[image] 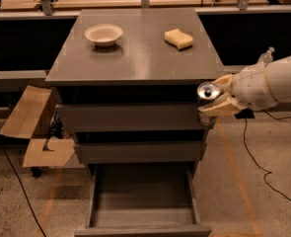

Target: Pick redbull can from bottom drawer and place on counter

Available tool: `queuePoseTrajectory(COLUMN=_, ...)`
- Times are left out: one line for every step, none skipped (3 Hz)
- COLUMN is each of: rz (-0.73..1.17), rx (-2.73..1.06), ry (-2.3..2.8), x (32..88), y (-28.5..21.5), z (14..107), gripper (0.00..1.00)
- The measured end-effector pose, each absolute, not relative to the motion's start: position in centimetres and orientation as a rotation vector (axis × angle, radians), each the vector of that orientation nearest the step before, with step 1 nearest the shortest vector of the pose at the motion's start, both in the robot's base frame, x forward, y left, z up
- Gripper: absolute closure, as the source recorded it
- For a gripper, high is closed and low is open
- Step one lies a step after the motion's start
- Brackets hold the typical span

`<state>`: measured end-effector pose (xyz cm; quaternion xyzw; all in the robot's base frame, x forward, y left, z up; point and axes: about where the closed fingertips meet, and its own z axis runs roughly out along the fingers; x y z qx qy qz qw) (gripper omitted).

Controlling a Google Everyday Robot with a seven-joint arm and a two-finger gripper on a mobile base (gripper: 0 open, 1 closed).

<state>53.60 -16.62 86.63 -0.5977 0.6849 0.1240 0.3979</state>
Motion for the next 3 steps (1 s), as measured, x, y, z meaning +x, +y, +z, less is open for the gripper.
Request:
queuePoseTrajectory(rz=0.179, rx=-1.512, ry=1.698, x=57.2, y=-17.2, z=94.2, gripper=1.00)
queuePoseTrajectory(rz=0.204, rx=-1.484, ry=1.703, x=60.9, y=-17.1, z=97.7, gripper=1.00)
queuePoseTrajectory(rz=0.151, rx=-1.455, ry=1.646, x=61.8, y=-17.4, z=101.9, gripper=1.00)
